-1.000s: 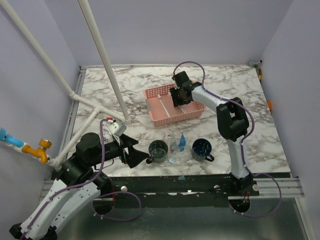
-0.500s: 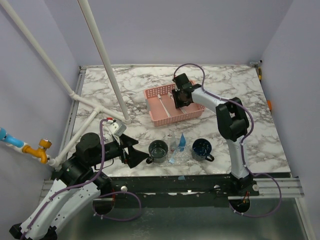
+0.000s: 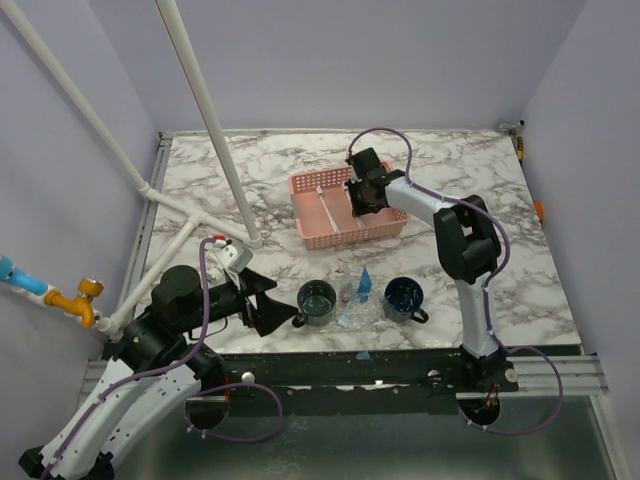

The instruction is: Prepare toiletry sets of a toothbrush and toothpaste on the tray

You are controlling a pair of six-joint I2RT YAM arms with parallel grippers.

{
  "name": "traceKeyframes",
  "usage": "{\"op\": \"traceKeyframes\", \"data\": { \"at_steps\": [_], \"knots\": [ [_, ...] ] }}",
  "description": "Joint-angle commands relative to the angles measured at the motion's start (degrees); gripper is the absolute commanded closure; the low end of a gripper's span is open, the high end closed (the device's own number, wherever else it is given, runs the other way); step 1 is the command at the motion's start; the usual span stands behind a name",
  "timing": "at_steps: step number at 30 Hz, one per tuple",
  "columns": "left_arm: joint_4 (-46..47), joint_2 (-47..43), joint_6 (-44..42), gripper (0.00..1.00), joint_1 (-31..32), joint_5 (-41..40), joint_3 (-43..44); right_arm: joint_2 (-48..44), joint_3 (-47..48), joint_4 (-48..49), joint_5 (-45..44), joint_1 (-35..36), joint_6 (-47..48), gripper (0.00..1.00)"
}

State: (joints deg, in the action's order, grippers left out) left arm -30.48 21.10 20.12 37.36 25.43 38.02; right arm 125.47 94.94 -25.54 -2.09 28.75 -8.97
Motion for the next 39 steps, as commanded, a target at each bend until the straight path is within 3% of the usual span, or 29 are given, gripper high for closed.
{"op": "traceKeyframes", "data": {
  "at_steps": [1,23,29,39],
  "knots": [
    [0.4,-0.2,-0.6,0.01,0.0,-0.5,-0.2,-2.6,-3.3,-1.5,3.6,-0.3,0.2,1.0],
    [0.7,0.0,-0.5,0.01,-0.1,-0.3,-0.3,-20.0,-8.2,5.5,5.6,0.3,-1.4,1.0],
    [1.2,0.4,-0.1,0.01,-0.1,0.1,-0.5,-28.4,-10.0,7.4,7.5,1.5,-4.0,1.0],
    [4.4,2.7,2.8,0.01,0.0,2.5,2.0,-46.0,-21.3,14.9,14.7,3.5,-13.4,1.0]
  ]
}}
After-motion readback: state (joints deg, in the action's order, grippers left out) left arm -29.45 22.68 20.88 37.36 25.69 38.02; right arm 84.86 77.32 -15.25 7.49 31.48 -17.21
